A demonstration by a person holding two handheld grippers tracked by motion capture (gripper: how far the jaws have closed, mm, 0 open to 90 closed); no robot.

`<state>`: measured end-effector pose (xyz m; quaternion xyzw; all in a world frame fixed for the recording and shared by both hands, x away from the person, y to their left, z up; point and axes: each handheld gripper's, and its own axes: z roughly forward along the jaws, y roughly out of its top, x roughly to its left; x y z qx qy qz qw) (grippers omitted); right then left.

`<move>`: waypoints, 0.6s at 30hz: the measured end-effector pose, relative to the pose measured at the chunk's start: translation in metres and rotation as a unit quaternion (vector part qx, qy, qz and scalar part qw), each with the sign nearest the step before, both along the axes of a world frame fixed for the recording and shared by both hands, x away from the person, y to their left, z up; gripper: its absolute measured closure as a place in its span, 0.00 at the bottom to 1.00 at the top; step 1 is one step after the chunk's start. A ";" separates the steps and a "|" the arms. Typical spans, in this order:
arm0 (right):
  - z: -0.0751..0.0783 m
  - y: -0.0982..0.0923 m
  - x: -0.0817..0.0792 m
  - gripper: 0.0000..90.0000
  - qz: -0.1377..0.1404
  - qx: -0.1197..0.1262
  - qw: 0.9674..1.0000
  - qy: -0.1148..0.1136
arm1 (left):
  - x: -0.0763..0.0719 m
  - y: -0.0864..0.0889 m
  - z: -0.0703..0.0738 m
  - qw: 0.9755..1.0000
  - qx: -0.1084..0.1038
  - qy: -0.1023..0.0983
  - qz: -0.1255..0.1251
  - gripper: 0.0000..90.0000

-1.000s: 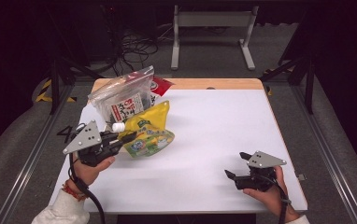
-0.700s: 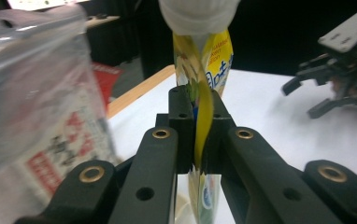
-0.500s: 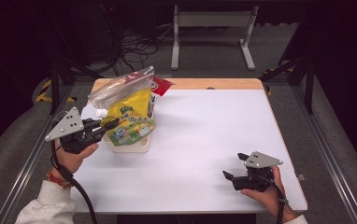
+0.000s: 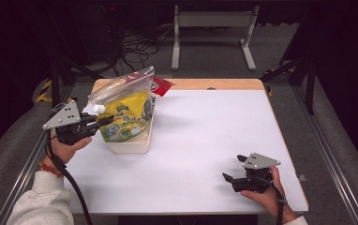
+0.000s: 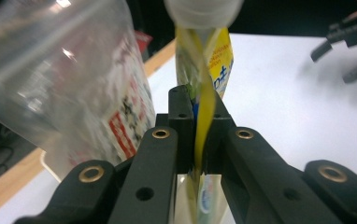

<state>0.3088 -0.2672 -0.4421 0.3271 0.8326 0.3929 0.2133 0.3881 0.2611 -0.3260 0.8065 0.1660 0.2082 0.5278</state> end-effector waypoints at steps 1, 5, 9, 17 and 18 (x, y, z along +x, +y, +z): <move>0.000 0.000 0.000 0.17 0.000 -0.001 1.000 0.000 | 0.001 0.000 -0.002 1.000 0.011 0.003 -0.003 0.95; -0.002 0.000 0.001 0.17 -0.002 -0.005 1.000 0.004 | 0.003 0.002 -0.005 1.000 0.001 0.013 -0.011 0.96; -0.003 0.000 0.001 0.17 -0.003 -0.009 1.000 0.011 | 0.006 0.010 -0.010 0.999 -0.028 0.026 -0.031 0.96; -0.005 0.002 0.001 0.17 0.001 -0.017 1.000 0.014 | 0.010 0.012 -0.009 0.998 -0.013 0.041 -0.040 0.97; -0.005 0.002 0.001 0.17 0.002 -0.019 1.000 0.013 | 0.011 0.011 -0.011 0.998 -0.011 0.045 -0.041 0.96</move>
